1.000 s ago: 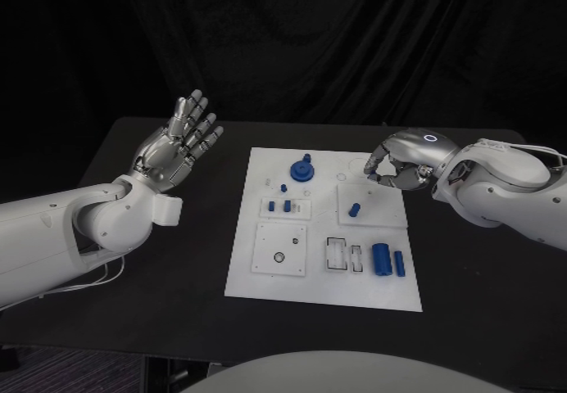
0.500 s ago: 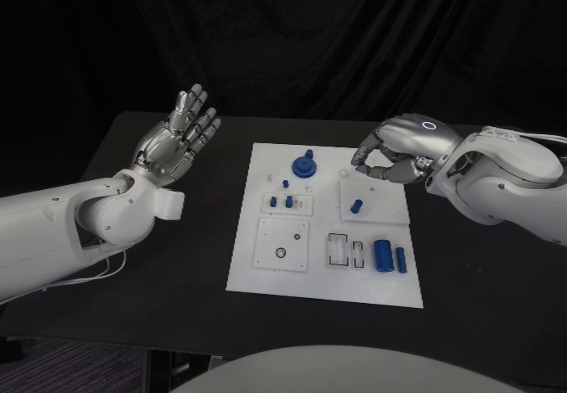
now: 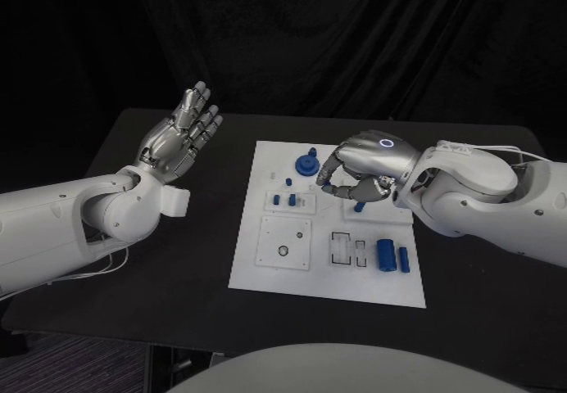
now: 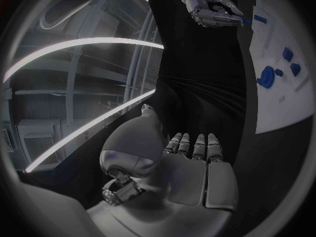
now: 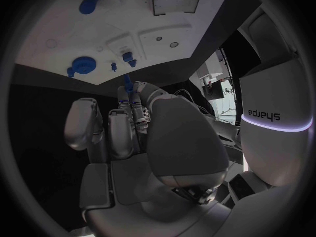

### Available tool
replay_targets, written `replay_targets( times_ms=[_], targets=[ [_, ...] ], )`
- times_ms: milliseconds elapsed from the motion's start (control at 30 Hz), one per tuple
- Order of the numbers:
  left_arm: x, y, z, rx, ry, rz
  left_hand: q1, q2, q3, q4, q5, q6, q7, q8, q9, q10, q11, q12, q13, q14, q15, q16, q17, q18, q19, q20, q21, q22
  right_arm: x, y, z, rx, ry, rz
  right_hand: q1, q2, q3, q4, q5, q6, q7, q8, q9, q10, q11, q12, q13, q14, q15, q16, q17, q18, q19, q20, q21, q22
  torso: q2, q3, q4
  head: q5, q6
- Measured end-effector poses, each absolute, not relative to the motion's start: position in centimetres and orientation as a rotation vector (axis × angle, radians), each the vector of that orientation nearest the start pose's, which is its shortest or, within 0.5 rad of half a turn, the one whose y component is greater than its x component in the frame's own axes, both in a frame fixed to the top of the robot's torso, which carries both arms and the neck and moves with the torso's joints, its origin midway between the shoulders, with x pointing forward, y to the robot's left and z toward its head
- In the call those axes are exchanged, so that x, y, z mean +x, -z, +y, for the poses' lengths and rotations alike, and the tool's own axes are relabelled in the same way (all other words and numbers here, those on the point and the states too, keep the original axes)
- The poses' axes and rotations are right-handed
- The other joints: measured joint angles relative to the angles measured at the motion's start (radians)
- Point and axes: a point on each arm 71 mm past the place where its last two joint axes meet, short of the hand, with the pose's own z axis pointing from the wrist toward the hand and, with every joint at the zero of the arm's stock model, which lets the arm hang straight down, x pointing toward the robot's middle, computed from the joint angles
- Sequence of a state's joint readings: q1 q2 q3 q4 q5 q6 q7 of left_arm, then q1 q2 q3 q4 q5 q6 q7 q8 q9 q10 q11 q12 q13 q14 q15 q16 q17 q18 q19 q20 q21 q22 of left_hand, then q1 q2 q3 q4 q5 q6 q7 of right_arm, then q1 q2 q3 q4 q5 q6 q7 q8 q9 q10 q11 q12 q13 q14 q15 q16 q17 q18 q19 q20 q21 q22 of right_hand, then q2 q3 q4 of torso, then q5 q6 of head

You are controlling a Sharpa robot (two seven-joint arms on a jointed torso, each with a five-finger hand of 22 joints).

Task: Assemble the parts on the task board

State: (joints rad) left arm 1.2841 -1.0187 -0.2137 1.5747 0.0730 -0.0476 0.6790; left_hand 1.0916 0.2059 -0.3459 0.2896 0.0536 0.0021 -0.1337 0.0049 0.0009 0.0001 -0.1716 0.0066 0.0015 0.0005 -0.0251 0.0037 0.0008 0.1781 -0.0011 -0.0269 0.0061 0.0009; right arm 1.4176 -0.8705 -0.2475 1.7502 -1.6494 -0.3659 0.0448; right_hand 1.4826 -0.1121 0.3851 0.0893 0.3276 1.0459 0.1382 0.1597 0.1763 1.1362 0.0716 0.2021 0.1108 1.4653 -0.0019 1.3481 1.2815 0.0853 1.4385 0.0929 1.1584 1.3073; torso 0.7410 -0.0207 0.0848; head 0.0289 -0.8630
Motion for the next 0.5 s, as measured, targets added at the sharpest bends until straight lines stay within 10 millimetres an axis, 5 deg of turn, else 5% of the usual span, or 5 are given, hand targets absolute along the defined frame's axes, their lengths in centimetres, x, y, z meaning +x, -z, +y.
replay_targets(
  times_ms=[333,400,500],
  targets=[
    [46.2,17.7,27.2,-1.012,1.769,1.28,-0.004,0.004,0.0,0.0,0.0,-0.002,0.013,0.0,0.0,-0.001,0.001,0.0,0.0,0.0,0.0,0.0,0.0,0.0,0.0,0.0,0.0,0.0,42.6,16.5,-11.3,-0.707,-0.846,1.505,0.0,0.0,0.003,-0.003,-0.011,-0.005,0.002,-0.004,0.0,0.003,0.004,-0.004,-0.002,0.0,0.0,0.005,0.003,0.0,0.004,0.004,0.0,0.0,-0.001,0.0004,0.0,0.004,-0.005],
    [46.3,17.7,27.1,-1.011,1.77,1.28,-0.003,0.005,0.0,0.0,0.0,-0.002,0.017,0.0,0.0,0.0,0.008,0.0,0.0,0.0,0.0,0.0,0.0,-0.017,0.0,0.0,0.0,0.0,42.5,17.0,-10.8,-0.718,-0.854,1.514,0.0,0.0,0.003,-0.003,-0.018,-0.005,0.002,-0.004,0.0,0.003,0.004,-0.004,-0.002,0.0,0.0,0.005,0.003,0.0,0.004,0.004,0.0,0.0,-0.001,0.0001,-0.0001,0.004,-0.006],
    [46.3,17.7,27.0,-1.012,1.771,1.28,0.0,0.016,0.0,0.0,0.0,-0.002,0.03,0.0,0.0,0.0,0.019,0.0,0.0,0.0,0.0,0.0,0.0,-0.017,0.0,0.0,0.0,0.0,42.4,17.5,-10.4,-0.73,-0.859,1.525,0.0,0.0,0.003,-0.003,-0.019,-0.005,0.002,-0.004,0.0,0.003,0.004,-0.005,-0.003,0.0,0.0,0.005,0.003,0.0,0.004,0.004,0.004,0.0,-0.001,-0.0001,-0.0003,0.005,-0.009]
  ],
)
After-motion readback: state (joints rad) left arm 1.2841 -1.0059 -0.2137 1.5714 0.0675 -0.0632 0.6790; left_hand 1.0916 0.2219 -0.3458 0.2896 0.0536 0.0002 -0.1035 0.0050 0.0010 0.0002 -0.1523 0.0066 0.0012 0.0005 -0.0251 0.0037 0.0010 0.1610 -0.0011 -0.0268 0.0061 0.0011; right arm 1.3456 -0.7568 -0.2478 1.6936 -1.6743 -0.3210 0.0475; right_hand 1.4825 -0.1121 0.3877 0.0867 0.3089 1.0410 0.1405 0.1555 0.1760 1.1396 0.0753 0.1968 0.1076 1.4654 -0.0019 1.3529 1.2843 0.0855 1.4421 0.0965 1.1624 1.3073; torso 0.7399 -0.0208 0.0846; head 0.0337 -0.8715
